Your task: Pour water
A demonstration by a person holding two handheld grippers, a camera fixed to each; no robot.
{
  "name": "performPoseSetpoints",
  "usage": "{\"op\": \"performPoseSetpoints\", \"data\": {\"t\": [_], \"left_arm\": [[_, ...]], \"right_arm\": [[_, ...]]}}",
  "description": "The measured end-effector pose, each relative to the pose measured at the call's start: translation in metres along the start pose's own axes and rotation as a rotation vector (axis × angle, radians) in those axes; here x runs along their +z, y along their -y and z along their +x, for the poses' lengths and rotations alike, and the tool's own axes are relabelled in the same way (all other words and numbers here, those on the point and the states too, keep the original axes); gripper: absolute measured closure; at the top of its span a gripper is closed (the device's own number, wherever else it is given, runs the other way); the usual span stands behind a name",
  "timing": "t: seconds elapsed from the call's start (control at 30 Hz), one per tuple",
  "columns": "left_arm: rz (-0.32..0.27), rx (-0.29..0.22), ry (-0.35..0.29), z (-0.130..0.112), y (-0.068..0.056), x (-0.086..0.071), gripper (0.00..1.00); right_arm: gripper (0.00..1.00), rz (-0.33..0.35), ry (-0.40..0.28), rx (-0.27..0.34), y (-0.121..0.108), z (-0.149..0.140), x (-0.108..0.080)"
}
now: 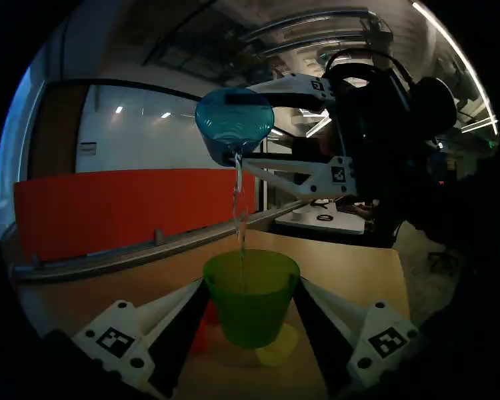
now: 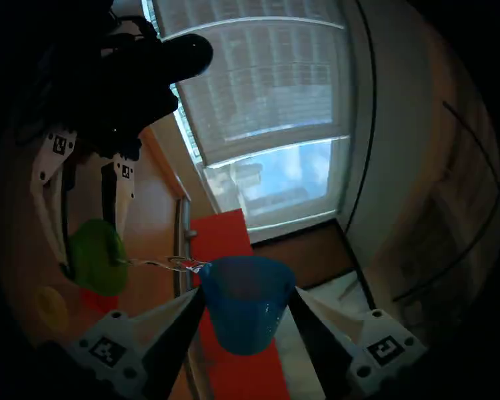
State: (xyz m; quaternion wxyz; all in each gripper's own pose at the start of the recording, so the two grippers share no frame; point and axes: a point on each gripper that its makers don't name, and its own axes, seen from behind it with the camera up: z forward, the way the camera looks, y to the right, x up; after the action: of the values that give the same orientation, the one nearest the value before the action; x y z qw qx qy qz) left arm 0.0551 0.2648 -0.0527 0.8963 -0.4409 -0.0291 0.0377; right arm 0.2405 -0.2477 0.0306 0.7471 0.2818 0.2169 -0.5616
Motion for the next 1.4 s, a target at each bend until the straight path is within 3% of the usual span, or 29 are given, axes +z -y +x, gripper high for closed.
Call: {"op": "performPoseSetpoints", "data": {"t": [1.4], "left_arm": [[-0.004,0.001,0.002,0.000,-0.001,-0.001,0.15]], "right_arm": [[0.11,-0.041,-0.014,-0.174,-0.017,0.011,-0.003]]}}
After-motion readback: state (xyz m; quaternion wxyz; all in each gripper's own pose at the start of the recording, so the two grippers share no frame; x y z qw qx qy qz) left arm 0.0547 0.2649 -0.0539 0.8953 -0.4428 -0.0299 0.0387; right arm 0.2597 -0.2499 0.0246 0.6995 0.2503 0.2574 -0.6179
